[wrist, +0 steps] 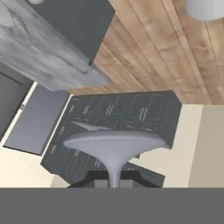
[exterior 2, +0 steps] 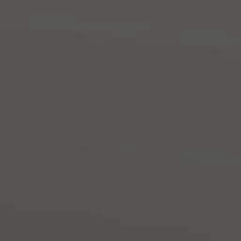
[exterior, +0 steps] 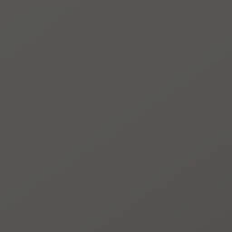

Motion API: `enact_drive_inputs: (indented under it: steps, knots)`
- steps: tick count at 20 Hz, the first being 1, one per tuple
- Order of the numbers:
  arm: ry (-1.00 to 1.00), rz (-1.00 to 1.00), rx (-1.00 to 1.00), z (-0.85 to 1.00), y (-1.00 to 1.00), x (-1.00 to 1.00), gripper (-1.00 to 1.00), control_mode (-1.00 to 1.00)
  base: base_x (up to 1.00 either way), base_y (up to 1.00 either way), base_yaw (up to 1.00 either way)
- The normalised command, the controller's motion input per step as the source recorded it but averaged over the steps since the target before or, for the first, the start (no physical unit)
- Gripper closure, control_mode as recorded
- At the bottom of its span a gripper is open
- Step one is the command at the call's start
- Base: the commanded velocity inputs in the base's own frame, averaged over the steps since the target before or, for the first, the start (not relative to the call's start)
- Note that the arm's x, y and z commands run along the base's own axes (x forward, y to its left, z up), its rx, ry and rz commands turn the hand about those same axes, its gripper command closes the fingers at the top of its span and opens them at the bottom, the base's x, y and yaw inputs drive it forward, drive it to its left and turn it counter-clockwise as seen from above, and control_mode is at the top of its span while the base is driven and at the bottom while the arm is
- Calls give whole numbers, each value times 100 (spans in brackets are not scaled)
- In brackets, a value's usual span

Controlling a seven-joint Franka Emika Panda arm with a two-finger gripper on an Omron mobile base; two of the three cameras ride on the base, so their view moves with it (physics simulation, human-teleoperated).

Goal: Retrieve the wine glasses from the counter and place one next to each plate.

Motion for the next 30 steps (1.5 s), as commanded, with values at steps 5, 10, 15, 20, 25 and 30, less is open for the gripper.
enact_drive_inputs:
  steps: [5,10,15,20,25,30]
  knots:
    - [0,0,0,0,0,0,100,100,8,-100,30]
    - [0,0,0,0,0,0,100,100,78,-96,28]
    - [0,0,0,0,0,0,100,100,67,-11,7]
    - [0,0,0,0,0,0,100,100,80,5,3]
    - [0,0,0,0,0,0,100,100,100,-3,1]
    - [0,0,0,0,0,0,100,100,100,-19,8]
